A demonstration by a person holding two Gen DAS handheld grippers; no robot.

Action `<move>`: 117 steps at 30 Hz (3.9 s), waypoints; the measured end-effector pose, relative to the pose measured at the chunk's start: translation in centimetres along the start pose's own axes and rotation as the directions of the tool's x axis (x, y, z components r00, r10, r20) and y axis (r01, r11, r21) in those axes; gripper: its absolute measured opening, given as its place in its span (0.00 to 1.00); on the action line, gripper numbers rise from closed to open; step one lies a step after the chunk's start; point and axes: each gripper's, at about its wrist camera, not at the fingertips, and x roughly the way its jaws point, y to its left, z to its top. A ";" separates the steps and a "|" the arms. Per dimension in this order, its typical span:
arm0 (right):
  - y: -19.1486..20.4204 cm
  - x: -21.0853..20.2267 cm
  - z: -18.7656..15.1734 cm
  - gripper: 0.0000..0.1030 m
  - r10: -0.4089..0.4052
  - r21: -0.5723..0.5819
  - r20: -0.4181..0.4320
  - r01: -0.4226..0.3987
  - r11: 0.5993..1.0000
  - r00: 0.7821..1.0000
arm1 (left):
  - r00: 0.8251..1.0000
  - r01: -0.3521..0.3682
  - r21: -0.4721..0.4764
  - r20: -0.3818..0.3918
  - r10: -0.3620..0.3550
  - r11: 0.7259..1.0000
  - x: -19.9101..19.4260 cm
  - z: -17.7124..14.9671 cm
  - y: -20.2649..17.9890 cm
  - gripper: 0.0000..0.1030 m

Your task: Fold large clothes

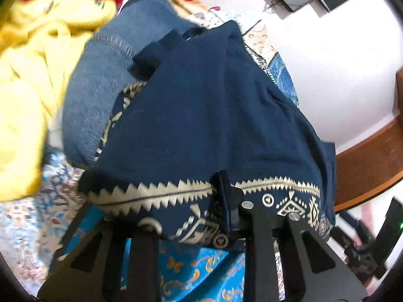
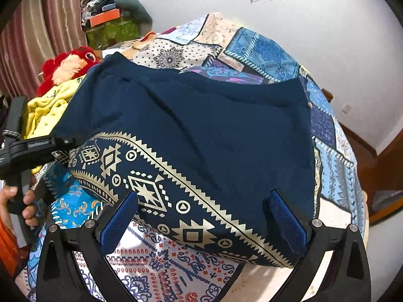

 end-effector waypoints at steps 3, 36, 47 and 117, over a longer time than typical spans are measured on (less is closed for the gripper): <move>0.1 -0.1 0.1 1.00 -0.005 -0.002 0.009 0.005 1.000 1.000 | 1.000 -0.006 0.026 -0.001 0.006 1.000 -1.0 0.1 -1.2 0.25; 3.0 0.7 5.6 1.00 0.093 -0.013 0.133 -0.092 0.996 0.987 | 0.932 -0.092 0.292 0.361 -0.020 0.952 -8.1 6.3 -6.7 0.06; 5.5 7.3 5.9 1.00 0.184 -0.019 -0.057 -0.185 0.982 0.981 | 0.957 -0.098 0.482 0.284 -0.050 0.870 -6.5 5.4 -13.1 0.06; -12.0 -3.3 -7.2 1.00 0.220 0.405 -0.038 -0.186 0.895 0.975 | 0.987 -0.087 0.734 -0.026 0.156 0.674 -4.4 -5.3 -13.6 0.80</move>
